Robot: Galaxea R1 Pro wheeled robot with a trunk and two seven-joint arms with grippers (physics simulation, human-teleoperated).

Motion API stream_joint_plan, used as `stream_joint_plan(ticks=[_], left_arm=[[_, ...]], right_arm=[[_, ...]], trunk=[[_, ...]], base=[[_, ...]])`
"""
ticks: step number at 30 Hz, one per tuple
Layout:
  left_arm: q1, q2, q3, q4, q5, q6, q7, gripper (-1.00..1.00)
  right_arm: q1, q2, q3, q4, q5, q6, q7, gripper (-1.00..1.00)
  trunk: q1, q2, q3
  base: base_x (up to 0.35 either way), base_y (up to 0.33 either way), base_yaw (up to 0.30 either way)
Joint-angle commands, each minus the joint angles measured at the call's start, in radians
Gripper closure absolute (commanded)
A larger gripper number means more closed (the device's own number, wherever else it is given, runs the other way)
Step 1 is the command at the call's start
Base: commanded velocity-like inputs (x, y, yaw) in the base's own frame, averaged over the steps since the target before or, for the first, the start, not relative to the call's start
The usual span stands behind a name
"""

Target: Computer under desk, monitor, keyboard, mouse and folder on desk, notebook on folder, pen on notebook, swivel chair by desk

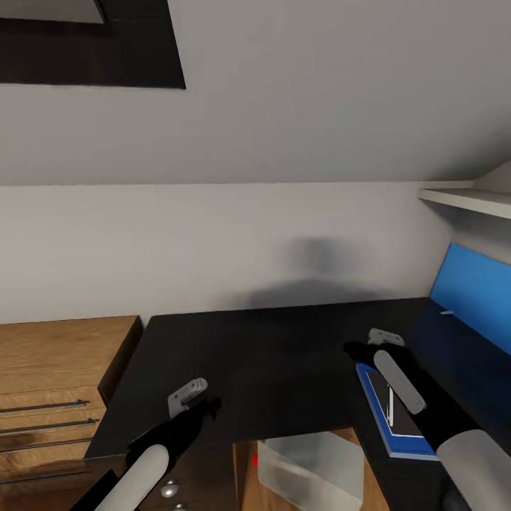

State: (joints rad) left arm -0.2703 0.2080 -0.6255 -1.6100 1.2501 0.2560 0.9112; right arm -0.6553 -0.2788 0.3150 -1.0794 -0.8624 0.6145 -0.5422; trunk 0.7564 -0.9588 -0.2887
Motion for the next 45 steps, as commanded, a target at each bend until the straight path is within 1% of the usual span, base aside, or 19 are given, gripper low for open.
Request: stream_joint_plan(ticks=[1, 3, 4, 6, 7, 14, 15, 17, 18, 23, 25, 32, 33, 35, 40, 45], left_arm=[[-0.001, 0.001, -0.001, -0.001, 0.003, 0.003, 0.006, -1.0], [-0.001, 0.001, -0.002, -0.001, 0.002, 0.003, 0.006, -1.0], [-0.001, 0.001, -0.002, -0.001, 0.002, 0.003, 0.006, -1.0], [-0.001, 0.001, -0.002, 0.0, 0.002, 0.004, 0.006, -1.0], [-0.001, 0.001, -0.002, 0.001, 0.002, 0.004, 0.006, -1.0], [-0.001, 0.0, -0.003, 0.003, 0.002, 0.005, 0.006, -1.0], [-0.001, 0.0, -0.003, 0.004, 0.002, 0.005, 0.006, -1.0], [-0.001, 0.0, -0.003, 0.004, 0.002, 0.005, 0.005, -1.0], [-0.001, 0.001, -0.003, 0.006, 0.002, 0.004, 0.005, -1.0], [-0.001, 0.001, -0.004, 0.006, 0.002, 0.002, 0.005, -1.0], [-0.001, 0.001, -0.004, 0.006, 0.002, 0.002, 0.005, -1.0], [-0.001, -0.001, -0.012, 0.007, 0.001, 0.003, 0.004, -1.0], [-0.001, -0.001, -0.025, 0.006, 0.0, 0.003, 0.004, -1.0], [-0.001, -0.001, -0.034, 0.006, -0.001, 0.002, 0.004, -1.0], [-0.001, 0.0, -0.043, 0.007, -0.001, 0.002, 0.004, -1.0], [-0.001, 0.001, -0.044, 0.006, -0.002, 0.001, 0.003, -1.0]], right_arm=[[0.005, 0.003, 0.004, -0.017, -0.011, 0.004, -0.02, -1.0], [0.017, 0.011, 0.005, -0.047, -0.015, 0.012, -0.041, -1.0], [0.026, 0.02, 0.005, -0.076, -0.018, 0.019, -0.063, -1.0], [0.033, 0.031, 0.005, -0.1, -0.022, 0.024, -0.085, -1.0], [0.039, 0.06, 0.005, -0.126, -0.03, 0.029, -0.128, -1.0], [0.043, 0.117, 0.006, -0.141, -0.034, 0.032, -0.198, -1.0], [0.044, 0.129, 0.006, -0.142, -0.034, 0.032, -0.212, -1.0], [0.044, 0.139, 0.007, -0.143, -0.034, 0.033, -0.222, -1.0], [0.045, 0.157, 0.017, -0.144, -0.031, 0.031, -0.236, -1.0], [0.045, 0.163, 0.059, -0.145, -0.028, 0.027, -0.239, -1.0], [0.045, 0.163, 0.063, -0.145, -0.028, 0.026, -0.24, -1.0], [0.045, 0.162, 0.069, -0.144, -0.028, 0.025, -0.24, -1.0], [0.045, 0.162, 0.07, -0.143, -0.028, 0.025, -0.24, -1.0], [0.045, 0.162, 0.071, -0.142, -0.029, 0.025, -0.239, -1.0], [0.045, 0.162, 0.071, -0.141, -0.028, 0.024, -0.239, -1.0], [0.045, 0.161, 0.07, -0.14, -0.027, 0.024, -0.239, -1.0]], trunk=[[0.0, -0.001, -0.001], [0.0, -0.001, -0.001], [0.0, -0.001, -0.001], [0.0, -0.001, -0.001], [0.0, -0.001, -0.001], [0.0, -0.001, -0.001], [0.0, -0.001, -0.001], [0.0, -0.001, -0.001], [0.0, -0.001, -0.001], [0.0, -0.001, -0.001], [0.0, -0.001, -0.001], [0.0, -0.001, -0.001], [0.0, -0.001, -0.001], [0.0, -0.001, -0.001], [0.0, -0.001, -0.001], [0.0, -0.001, -0.001]], base=[[0.0, 0.0, 0.0], [0.0, 0.0, 0.0], [0.0, 0.0, 0.0], [0.0, 0.0, 0.0], [0.0, 0.0, 0.0], [0.0, 0.0, 0.0], [0.0, 0.0, 0.0], [0.0, 0.0, 0.0], [0.0, 0.0, 0.157], [0.0, 0.0, 0.231], [-0.011, 0.0, 0.264], [-0.165, 0.038, 0.242], [-0.289, 0.084, 0.092], [-0.305, 0.09, 0.053], [-0.316, 0.101, 0.023], [-0.305, 0.166, 0.004]])
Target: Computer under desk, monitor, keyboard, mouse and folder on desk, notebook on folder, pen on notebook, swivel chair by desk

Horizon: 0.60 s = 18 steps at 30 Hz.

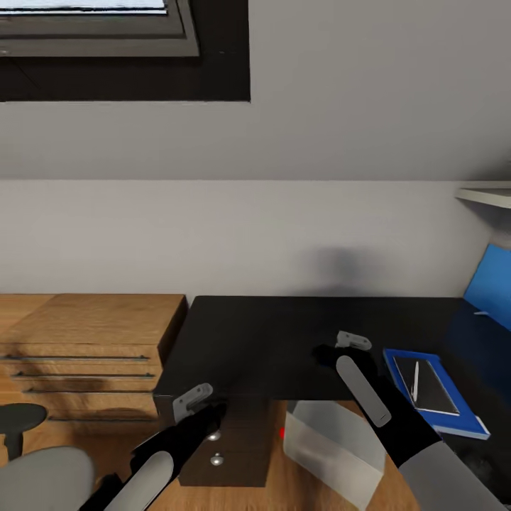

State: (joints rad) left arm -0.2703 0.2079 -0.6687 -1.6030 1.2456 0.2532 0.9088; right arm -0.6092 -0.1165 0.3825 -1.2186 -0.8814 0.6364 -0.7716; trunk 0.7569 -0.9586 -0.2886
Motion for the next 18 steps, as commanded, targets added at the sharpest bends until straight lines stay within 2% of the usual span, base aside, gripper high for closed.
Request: stream_joint_plan(ticks=[1, 12, 18], left_arm=[[-0.001, 0.001, -0.001, -0.001, 0.003, 0.003, 0.006, -1.0], [-0.001, 0.001, -0.003, -0.002, 0.003, 0.004, 0.007, -1.0], [-0.001, -0.001, -0.005, -0.001, 0.004, 0.006, 0.007, -1.0]], right_arm=[[-0.001, -0.002, 0.003, -0.001, -0.007, 0.002, -0.009, -1.0], [-0.001, -0.002, 0.005, -0.001, -0.007, 0.002, -0.009, -1.0], [-0.001, -0.002, 0.019, -0.001, -0.007, 0.002, -0.009, -1.0]], trunk=[[0.0, -0.001, -0.001], [0.0, -0.001, -0.001], [0.0, -0.001, -0.001]], base=[[-0.285, 0.207, 0.001], [-0.278, 0.21, 0.0], [-0.317, 0.072, 0.0]])
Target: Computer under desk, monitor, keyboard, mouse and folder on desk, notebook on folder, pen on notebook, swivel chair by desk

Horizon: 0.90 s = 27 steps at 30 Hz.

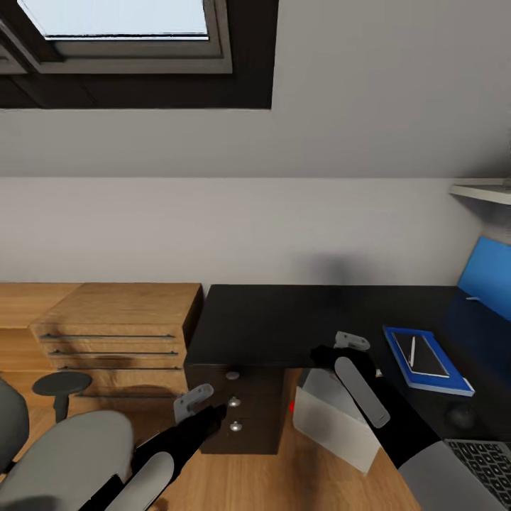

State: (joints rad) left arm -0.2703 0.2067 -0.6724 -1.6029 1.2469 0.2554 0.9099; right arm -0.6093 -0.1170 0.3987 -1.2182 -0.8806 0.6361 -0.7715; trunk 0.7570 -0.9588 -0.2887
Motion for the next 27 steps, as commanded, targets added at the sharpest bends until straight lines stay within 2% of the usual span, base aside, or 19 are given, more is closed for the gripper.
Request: stream_joint_plan(ticks=[1, 12, 18, 20, 27], left_arm=[[-0.001, 0.001, -0.001, -0.002, 0.003, 0.004, 0.006, -1.0], [-0.001, 0.0, -0.001, 0.0, 0.003, 0.004, 0.006, -1.0], [-0.001, -0.001, -0.001, 0.006, 0.002, 0.004, 0.009, -1.0], [-0.001, 0.001, 0.001, 0.008, 0.001, 0.004, 0.009, -1.0], [-0.001, 0.003, 0.005, 0.009, -0.004, 0.003, 0.01, -1.0]], right_arm=[[-0.001, -0.001, 0.004, -0.001, -0.008, 0.002, -0.009, -1.0], [-0.001, -0.001, 0.008, 0.002, -0.007, 0.0, -0.008, -1.0], [0.0, -0.001, 0.01, 0.013, 0.04, -0.018, -0.005, -1.0], [0.004, 0.0, 0.01, 0.028, 0.062, -0.047, -0.003, -1.0], [0.007, -0.001, 0.019, 0.046, 0.089, -0.102, -0.005, -1.0]], trunk=[[0.0, -0.001, -0.001], [0.0, -0.001, -0.001], [0.0, -0.001, -0.001], [0.0, -0.001, -0.001], [0.0, -0.001, -0.001]], base=[[-0.33, 0.023, 0.0], [-0.335, -0.01, 0.0], [-0.201, -0.045, 0.0], [-0.05, -0.012, 0.0], [-0.017, -0.004, 0.0]])
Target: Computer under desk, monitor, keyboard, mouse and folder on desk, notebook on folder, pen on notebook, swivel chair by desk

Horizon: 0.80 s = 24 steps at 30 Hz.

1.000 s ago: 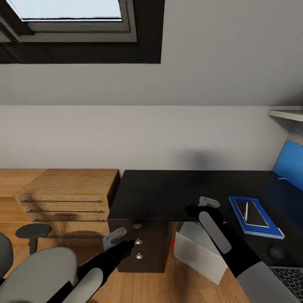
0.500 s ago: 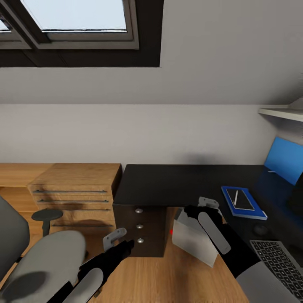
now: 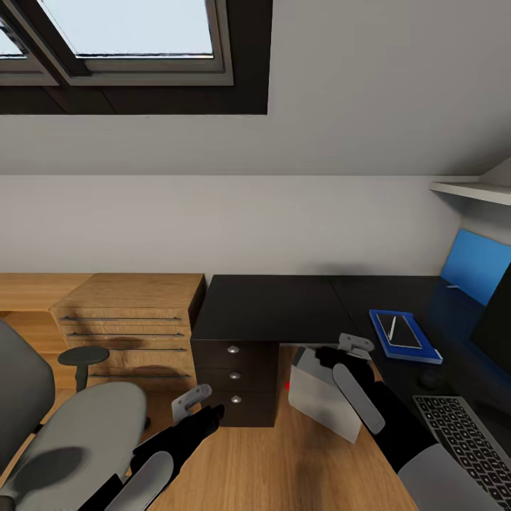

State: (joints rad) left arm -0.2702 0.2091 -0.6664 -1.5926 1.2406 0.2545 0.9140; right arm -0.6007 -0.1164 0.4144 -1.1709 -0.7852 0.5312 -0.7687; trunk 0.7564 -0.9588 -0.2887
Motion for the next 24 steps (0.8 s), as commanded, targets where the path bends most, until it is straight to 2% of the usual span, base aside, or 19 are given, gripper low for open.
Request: stream_joint_plan(ticks=[1, 5, 7, 8, 12, 13, 15, 16, 17, 18, 19, 22, 23, 24], left_arm=[[-0.001, 0.001, -0.001, -0.001, 0.001, 0.003, 0.006, -1.0], [-0.001, 0.001, 0.001, 0.001, -0.015, 0.003, 0.006, -1.0], [-0.001, 0.003, 0.0, 0.02, -0.025, 0.002, 0.006, -1.0], [-0.001, 0.004, -0.003, 0.083, -0.032, 0.002, 0.004, -1.0], [-0.001, 0.005, -0.018, 0.17, -0.036, 0.001, 0.002, -1.0], [-0.001, 0.004, -0.086, 0.321, -0.038, -0.002, 0.002, -1.0], [-0.001, 0.004, -0.112, 0.373, -0.038, -0.006, 0.002, -1.0], [-0.001, 0.003, -0.134, 0.421, -0.037, -0.015, 0.001, -1.0], [-0.001, 0.003, -0.134, 0.421, -0.037, -0.015, 0.001, -1.0], [-0.001, 0.0, -0.168, 0.495, -0.037, -0.046, -0.002, -1.0], [-0.002, -0.005, -0.29, 0.656, -0.034, -0.205, -0.038, -1.0], [-0.001, -0.005, -0.348, 0.702, -0.033, -0.272, -0.057, -1.0], [-0.002, -0.006, -0.412, 0.742, -0.03, -0.32, -0.068, -1.0], [-0.002, -0.006, -0.417, 0.747, -0.03, -0.323, -0.068, -1.0]], right_arm=[[-0.001, -0.001, 0.004, 0.0, -0.005, -0.001, -0.009, -1.0], [0.004, -0.002, 0.006, 0.006, 0.001, -0.012, -0.01, -1.0], [0.028, -0.002, 0.007, 0.008, 0.004, -0.015, -0.009, -1.0], [0.08, -0.001, 0.008, 0.01, 0.019, -0.021, -0.006, -1.0], [0.125, 0.0, 0.012, 0.009, 0.042, -0.04, -0.006, -1.0], [0.197, 0.0, 0.071, 0.01, 0.067, -0.11, -0.009, -1.0], [0.226, -0.001, 0.106, 0.011, 0.072, -0.148, -0.009, -1.0], [0.252, -0.002, 0.14, 0.015, 0.075, -0.19, -0.01, -1.0], [0.252, -0.002, 0.14, 0.015, 0.075, -0.19, -0.01, -1.0], [0.284, -0.004, 0.188, 0.038, 0.078, -0.256, -0.01, -1.0], [0.318, 0.001, 0.257, 0.225, 0.081, -0.427, -0.003, -1.0], [0.322, 0.006, 0.298, 0.33, 0.081, -0.518, 0.006, -1.0], [0.325, 0.03, 0.379, 0.469, 0.082, -0.671, 0.044, -1.0], [0.325, 0.033, 0.388, 0.487, 0.082, -0.687, 0.047, -1.0]], trunk=[[0.0, -0.001, -0.001], [0.0, -0.001, -0.001], [0.0, -0.001, -0.001], [0.0, -0.001, -0.001], [0.0, -0.001, -0.001], [0.0, -0.001, -0.001], [0.0, -0.001, -0.001], [0.0, -0.001, -0.001], [0.0, -0.001, -0.001], [0.0, -0.001, -0.001], [0.0, -0.001, -0.001], [0.0, -0.001, -0.001], [0.0, -0.001, -0.001], [0.0, -0.001, -0.001]], base=[[-0.005, -0.001, 0.0], [-0.002, -0.001, 0.0], [-0.001, 0.0, 0.0], [0.0, 0.0, 0.0], [0.0, 0.0, 0.0], [0.0, 0.0, 0.0], [0.0, 0.0, 0.0], [0.0, 0.0, 0.0], [0.0, 0.0, 0.0], [0.0, 0.0, 0.0], [0.0, 0.0, 0.0], [0.0, 0.0, 0.0], [0.0, 0.0, 0.0], [0.0, 0.0, 0.0]])
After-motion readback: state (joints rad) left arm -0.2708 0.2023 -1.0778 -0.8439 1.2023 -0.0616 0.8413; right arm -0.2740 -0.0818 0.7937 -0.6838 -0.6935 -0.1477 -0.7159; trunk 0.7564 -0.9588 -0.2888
